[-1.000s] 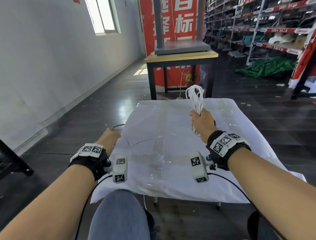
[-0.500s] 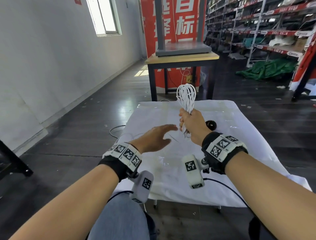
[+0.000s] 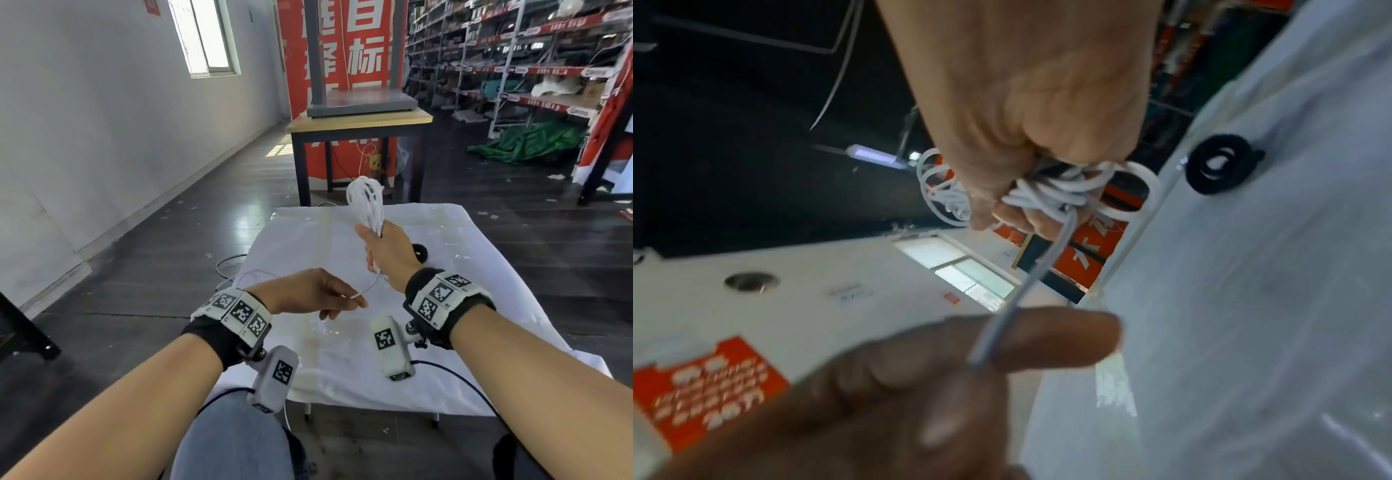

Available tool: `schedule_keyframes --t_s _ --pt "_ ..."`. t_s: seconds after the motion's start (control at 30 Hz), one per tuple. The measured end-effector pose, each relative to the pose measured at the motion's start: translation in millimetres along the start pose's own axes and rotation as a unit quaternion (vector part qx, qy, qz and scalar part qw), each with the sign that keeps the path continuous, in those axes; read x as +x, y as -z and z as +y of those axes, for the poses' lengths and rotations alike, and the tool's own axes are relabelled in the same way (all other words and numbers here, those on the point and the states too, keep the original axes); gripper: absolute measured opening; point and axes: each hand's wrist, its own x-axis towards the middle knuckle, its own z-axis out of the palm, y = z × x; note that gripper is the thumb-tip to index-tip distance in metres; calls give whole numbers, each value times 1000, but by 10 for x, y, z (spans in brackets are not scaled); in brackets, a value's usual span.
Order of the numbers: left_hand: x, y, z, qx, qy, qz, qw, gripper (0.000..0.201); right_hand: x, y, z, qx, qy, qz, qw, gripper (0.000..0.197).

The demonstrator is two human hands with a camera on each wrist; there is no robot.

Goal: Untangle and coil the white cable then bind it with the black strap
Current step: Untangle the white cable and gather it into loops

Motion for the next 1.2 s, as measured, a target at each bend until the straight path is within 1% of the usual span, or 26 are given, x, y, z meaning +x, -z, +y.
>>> schedule_keyframes --t_s 0.1,0.13,0.2,0.27,0.33,0.4,0.47,0.53,0.6,0.73,0.8,0.83,0.93,1.0,1.07,1.13,1.2 --pt "-65 40 79 -12 -10 -33 999 21 -66 -16 12 -117 25 -44 992 35" --pt "-85 57 91 -20 -13 -31 999 21 -89 -21 9 -150 34 -61 986 38" --pt "-118 103 107 -42 -18 7 999 19 -128 -20 8 -209 36 -97 972 44" --pt "-127 158 97 -61 -21 77 995 16 -150 -22 26 -245 11 -140 959 47" --pt "-113 211 66 -68 -27 142 987 12 -176 -36 46 -225 -29 -179 957 47" --pt "-83 253 17 -71 -39 190 978 9 -208 -57 42 -182 -65 -199 961 53" --pt "-44 294 -41 -55 -40 236 969 8 -232 -79 28 -154 -87 -210 962 60" --pt "-18 319 -89 -23 -41 264 963 7 -245 -93 21 -134 -97 -216 962 65" --pt "1 324 -127 1 -46 296 954 6 -247 -100 22 -137 -97 -224 960 69" --pt "25 352 -237 -9 -39 352 935 11 -258 -112 16 -142 -118 -245 952 75" --pt "38 377 -298 -12 -30 367 930 13 -253 -123 -2 -158 -112 -259 946 73" --pt "38 383 -319 -11 -28 371 928 12 -249 -126 -10 -172 -105 -267 942 69" --pt "39 373 -342 -2 -19 379 925 9 -231 -125 -31 -196 -93 -291 932 48" --pt "49 356 -355 1 -11 397 918 6 -226 -111 -50 -201 -91 -308 926 40" --pt "53 354 -378 -11 -8 409 912 14 -227 -97 -66 -198 -86 -320 922 37" --pt "56 357 -390 -10 -7 395 918 17 -230 -82 -65 -195 -83 -328 921 35" --pt "31 349 -360 20 -19 350 936 20 -235 -72 -59 -192 -85 -332 920 34"
